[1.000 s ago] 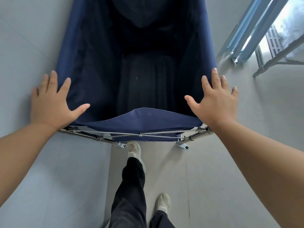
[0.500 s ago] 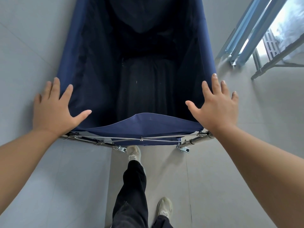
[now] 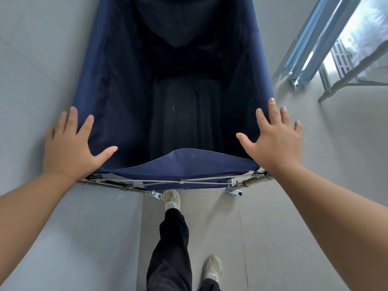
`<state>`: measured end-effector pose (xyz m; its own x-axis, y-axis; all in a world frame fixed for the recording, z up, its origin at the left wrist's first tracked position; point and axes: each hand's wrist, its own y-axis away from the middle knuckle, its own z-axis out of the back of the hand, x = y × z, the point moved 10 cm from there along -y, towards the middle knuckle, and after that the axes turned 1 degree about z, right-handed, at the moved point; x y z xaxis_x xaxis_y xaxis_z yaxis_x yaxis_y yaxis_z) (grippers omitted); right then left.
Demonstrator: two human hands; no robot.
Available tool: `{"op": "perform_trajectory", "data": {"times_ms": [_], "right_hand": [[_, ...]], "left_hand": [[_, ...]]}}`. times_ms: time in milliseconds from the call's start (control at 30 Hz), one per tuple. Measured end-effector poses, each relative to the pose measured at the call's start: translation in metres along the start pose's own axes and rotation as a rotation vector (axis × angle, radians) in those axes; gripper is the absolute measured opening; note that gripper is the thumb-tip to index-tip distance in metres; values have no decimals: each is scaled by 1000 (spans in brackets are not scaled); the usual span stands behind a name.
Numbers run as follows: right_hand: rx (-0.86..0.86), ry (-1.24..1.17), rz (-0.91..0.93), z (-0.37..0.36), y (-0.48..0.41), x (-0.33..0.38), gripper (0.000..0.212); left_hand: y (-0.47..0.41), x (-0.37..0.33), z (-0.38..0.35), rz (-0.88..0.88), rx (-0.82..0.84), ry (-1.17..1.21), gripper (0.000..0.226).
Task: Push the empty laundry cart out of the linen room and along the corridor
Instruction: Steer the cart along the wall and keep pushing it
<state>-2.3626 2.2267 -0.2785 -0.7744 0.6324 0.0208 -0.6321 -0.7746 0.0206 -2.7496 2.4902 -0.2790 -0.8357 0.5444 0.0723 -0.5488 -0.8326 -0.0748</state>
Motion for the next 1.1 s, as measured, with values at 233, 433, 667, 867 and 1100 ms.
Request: {"op": "perform_trajectory", "data": {"times_ms": [233, 433, 667, 867, 1100], "right_hand": [[-4, 6, -2, 1, -2, 0, 83], [-13, 2, -3, 1, -2, -1, 82], [-5, -1, -5, 0, -3, -3, 85], [-8, -11, -1, 0, -2, -3, 84], [-1, -12, -3, 1, -1, -2, 84]], "left_hand": [[-1, 1, -1, 7, 9, -17, 103], [-2, 1, -2, 5, 18, -31, 104], [-2, -3, -1, -7, 28, -40, 105], [-1, -2, -1, -6, 27, -46, 104], [-1, -3, 0, -4, 27, -40, 104]]}}
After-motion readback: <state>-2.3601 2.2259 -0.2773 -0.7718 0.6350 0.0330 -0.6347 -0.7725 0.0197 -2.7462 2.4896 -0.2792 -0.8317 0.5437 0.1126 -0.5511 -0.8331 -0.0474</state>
